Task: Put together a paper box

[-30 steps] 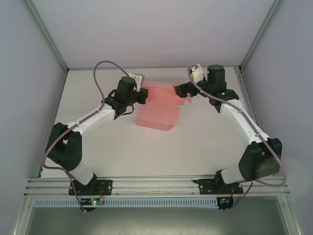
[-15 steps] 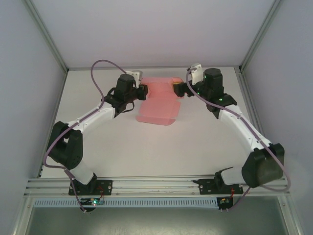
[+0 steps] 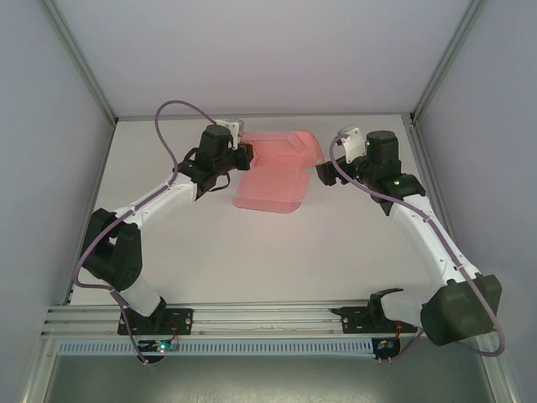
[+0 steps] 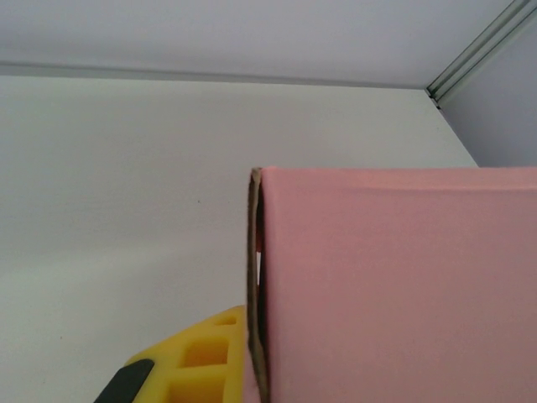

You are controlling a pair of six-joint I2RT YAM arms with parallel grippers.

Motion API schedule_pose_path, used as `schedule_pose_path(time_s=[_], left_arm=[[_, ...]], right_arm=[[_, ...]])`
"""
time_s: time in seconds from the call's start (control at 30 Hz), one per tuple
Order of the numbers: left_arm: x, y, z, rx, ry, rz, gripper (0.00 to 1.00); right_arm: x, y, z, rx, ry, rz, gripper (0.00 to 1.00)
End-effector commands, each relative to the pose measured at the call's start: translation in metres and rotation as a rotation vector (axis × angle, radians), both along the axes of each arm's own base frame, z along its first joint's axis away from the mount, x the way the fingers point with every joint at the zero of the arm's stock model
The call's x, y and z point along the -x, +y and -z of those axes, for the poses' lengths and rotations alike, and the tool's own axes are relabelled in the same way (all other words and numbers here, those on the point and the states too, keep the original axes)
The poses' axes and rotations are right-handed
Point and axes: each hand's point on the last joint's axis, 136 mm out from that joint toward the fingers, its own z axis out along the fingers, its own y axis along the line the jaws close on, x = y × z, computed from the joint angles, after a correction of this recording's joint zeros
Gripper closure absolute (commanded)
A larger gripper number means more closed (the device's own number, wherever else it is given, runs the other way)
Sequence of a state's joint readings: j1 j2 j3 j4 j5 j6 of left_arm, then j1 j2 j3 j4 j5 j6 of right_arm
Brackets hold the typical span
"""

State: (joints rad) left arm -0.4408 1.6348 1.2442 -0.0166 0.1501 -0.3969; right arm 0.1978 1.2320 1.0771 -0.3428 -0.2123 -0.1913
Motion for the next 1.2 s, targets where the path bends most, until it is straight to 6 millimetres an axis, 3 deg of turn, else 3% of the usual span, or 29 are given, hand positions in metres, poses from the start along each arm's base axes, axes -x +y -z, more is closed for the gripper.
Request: schedule_pose_path(time_s=[0.0, 0.1, 0.3, 0.4, 0.53, 0.63, 0.83, 1.03, 1.17], left_arm=[[-0.003, -0.002, -0.011, 0.006, -0.024, 0.012, 1.0], [-0.002, -0.008, -0.011, 0.022, -0.017, 0.041, 1.0], [-0.004, -0.012, -0.004, 0.023, 0.002, 0.057, 1.0], [-0.004, -0.013, -0.001, 0.033, 0.008, 0.062, 1.0], [-0.005, -0.014, -0.006, 0.054, 0.004, 0.051, 1.0], [-0.008, -0.008, -0.006, 0.043, 0.009, 0.012, 1.0], [-0.009, -0.002, 0.006, 0.011, 0.04, -0.007, 1.0], [-0.007, 0.001, 0.005, 0.033, 0.038, 0.013, 1.0], [-0.006, 0.002, 0.003, 0.053, 0.047, 0.024, 1.0]], right_arm=[[-0.006, -0.006, 0.02, 0.026, 0.038, 0.016, 0.02], [-0.018, 0.008, 0.011, -0.062, 0.0, -0.016, 0.02], [-0.038, 0.035, -0.034, -0.276, -0.139, -0.066, 0.02], [-0.042, 0.048, -0.032, -0.261, -0.139, -0.09, 0.02], [-0.042, 0.072, -0.014, -0.214, -0.095, -0.127, 0.02], [-0.039, 0.075, -0.015, -0.206, -0.099, -0.122, 0.02], [-0.013, 0.049, -0.048, -0.222, -0.157, -0.085, 0.02], [0.011, -0.004, -0.054, -0.183, -0.161, -0.004, 0.02], [0.006, -0.044, -0.046, -0.172, -0.092, 0.086, 0.02]])
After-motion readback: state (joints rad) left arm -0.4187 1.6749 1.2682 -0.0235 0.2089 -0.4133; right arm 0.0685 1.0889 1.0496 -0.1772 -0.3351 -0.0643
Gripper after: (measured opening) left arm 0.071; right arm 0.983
